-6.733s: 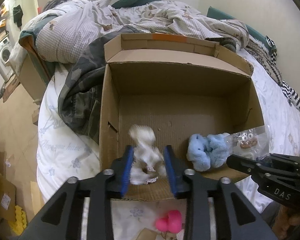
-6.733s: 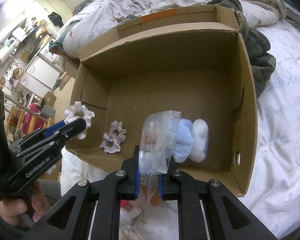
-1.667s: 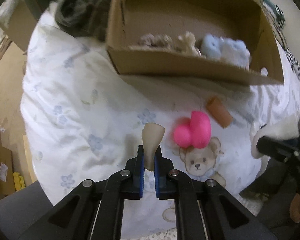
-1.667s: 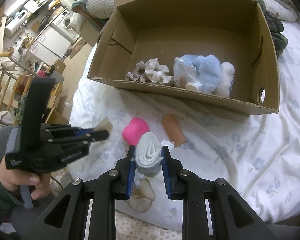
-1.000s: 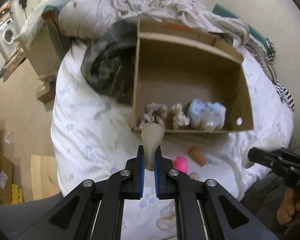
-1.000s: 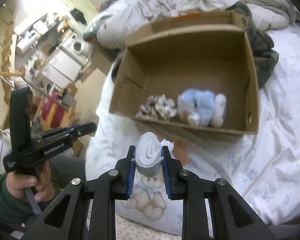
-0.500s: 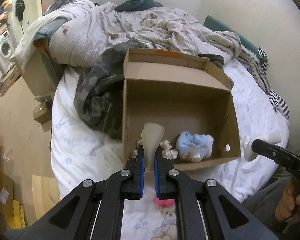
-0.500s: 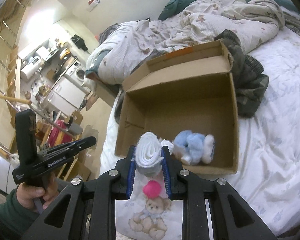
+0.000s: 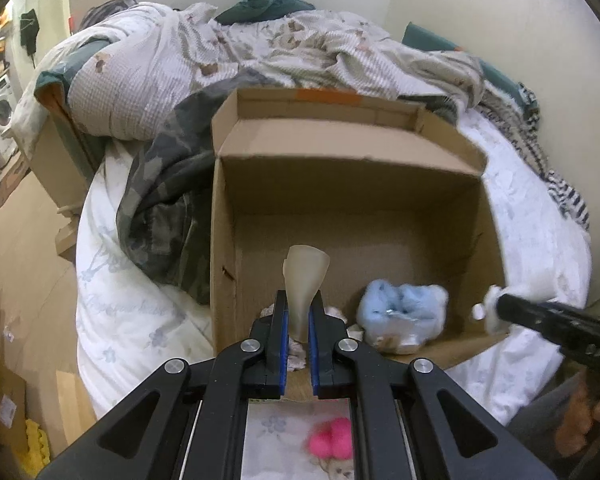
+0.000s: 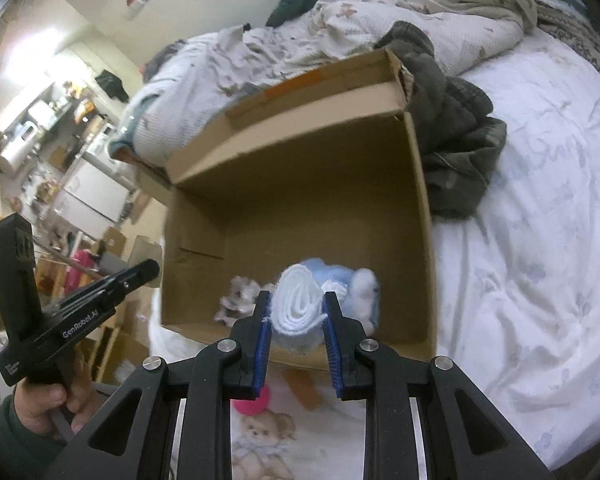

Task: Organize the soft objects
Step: 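Carry the beige cone and white sock over the box with both tools, then lower both items into the box and open both tools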

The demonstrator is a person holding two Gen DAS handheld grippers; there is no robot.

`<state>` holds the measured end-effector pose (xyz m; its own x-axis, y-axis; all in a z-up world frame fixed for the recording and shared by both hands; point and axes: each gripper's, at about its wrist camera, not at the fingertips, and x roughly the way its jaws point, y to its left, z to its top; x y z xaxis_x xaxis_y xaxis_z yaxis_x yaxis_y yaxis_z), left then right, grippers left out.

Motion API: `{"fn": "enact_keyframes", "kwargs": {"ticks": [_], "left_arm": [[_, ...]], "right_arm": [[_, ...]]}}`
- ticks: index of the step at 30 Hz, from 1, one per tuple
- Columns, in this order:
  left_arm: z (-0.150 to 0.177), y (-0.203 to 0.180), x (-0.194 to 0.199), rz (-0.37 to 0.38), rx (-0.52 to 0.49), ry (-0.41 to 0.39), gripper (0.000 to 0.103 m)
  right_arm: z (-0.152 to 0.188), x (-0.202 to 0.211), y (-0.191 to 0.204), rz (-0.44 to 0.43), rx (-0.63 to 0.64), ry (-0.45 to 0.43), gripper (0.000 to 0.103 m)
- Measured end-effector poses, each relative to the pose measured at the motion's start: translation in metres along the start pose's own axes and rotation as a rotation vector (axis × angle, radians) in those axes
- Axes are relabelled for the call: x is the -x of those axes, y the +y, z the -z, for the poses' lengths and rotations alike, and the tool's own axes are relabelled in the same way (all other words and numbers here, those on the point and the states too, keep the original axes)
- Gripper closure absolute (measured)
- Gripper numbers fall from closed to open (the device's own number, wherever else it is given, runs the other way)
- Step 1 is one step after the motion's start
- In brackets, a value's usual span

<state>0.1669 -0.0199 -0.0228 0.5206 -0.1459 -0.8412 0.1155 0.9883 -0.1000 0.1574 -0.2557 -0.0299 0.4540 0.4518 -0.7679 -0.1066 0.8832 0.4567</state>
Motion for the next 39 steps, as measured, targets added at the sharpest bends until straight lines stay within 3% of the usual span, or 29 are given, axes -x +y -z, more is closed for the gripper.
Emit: {"fn": "enact_keyframes", "kwargs": {"ticks": [6, 10, 24, 39], "left_arm": [[0.004, -0.001, -0.022, -0.017, 0.035, 0.058, 0.095], [0.003, -0.001, -0.026, 0.009, 0.068, 0.072, 0.094], [0.008, -0.002, -0.026, 0.003, 0.043, 0.051, 0.094], [0.007, -0.008, -0.024, 0.010, 0.015, 0.021, 0.088]], "right_arm": [[0.001, -0.013, -0.006, 0.030, -0.001, 0.045, 0.077], [0.001, -0.019, -0.007, 0.043, 0.000, 0.063, 0.077], [-0.003, -0.043, 0.002, 0.061, 0.021, 0.111, 0.077], [-0.005, -0.042, -0.005, 0.110, -0.003, 0.096, 0.077]]}}
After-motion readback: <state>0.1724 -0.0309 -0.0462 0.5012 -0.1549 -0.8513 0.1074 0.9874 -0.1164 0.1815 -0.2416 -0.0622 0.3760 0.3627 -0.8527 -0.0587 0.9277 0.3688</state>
